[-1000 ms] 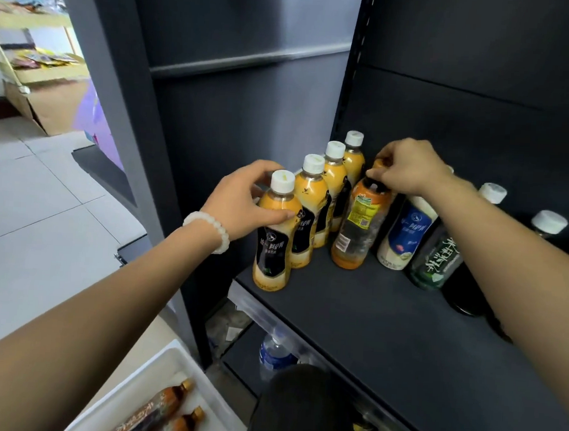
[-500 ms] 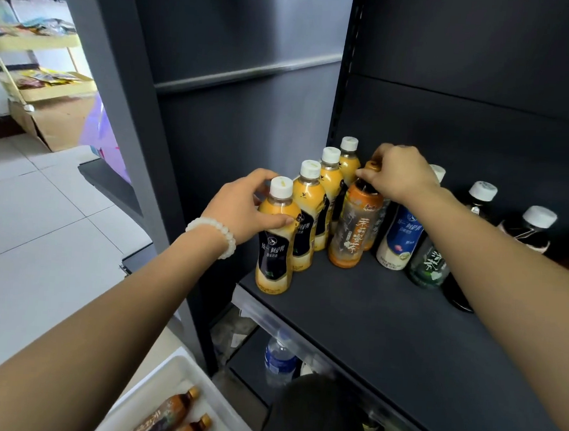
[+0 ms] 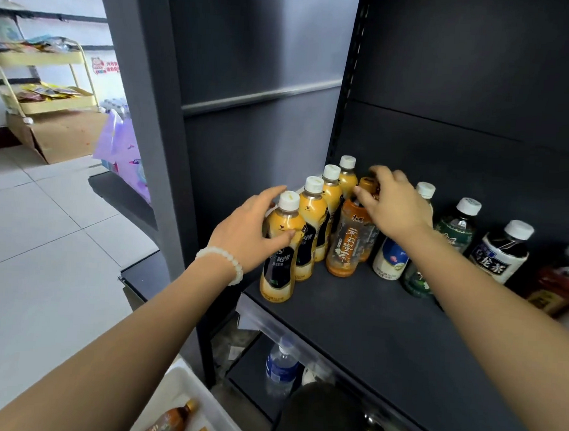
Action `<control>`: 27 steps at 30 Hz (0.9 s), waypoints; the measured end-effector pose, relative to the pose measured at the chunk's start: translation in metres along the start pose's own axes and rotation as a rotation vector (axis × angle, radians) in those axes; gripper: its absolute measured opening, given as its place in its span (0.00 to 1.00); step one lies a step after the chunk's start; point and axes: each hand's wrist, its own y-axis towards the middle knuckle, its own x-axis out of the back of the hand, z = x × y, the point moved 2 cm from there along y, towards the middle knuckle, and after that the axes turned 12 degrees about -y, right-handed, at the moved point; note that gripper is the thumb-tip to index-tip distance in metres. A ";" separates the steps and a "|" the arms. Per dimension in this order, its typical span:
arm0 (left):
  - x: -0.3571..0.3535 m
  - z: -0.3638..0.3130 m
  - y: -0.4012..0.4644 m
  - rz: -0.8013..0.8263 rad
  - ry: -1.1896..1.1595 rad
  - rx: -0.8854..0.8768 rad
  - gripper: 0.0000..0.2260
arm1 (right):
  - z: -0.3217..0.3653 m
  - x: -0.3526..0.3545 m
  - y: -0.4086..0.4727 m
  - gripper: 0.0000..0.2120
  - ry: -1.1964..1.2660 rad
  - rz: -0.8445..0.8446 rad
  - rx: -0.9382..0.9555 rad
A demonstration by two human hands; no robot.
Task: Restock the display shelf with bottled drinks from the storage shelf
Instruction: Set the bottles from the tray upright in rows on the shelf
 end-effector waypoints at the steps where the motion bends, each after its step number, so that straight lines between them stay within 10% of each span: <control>1: 0.001 0.000 -0.006 -0.010 0.017 -0.007 0.28 | 0.003 0.004 -0.008 0.24 0.001 -0.018 0.016; 16: 0.022 0.066 -0.203 0.000 0.499 0.179 0.22 | 0.116 -0.023 -0.214 0.14 0.178 -0.163 0.399; 27: 0.020 0.206 -0.343 0.109 0.362 0.720 0.25 | 0.195 -0.197 -0.286 0.18 0.013 0.691 0.451</control>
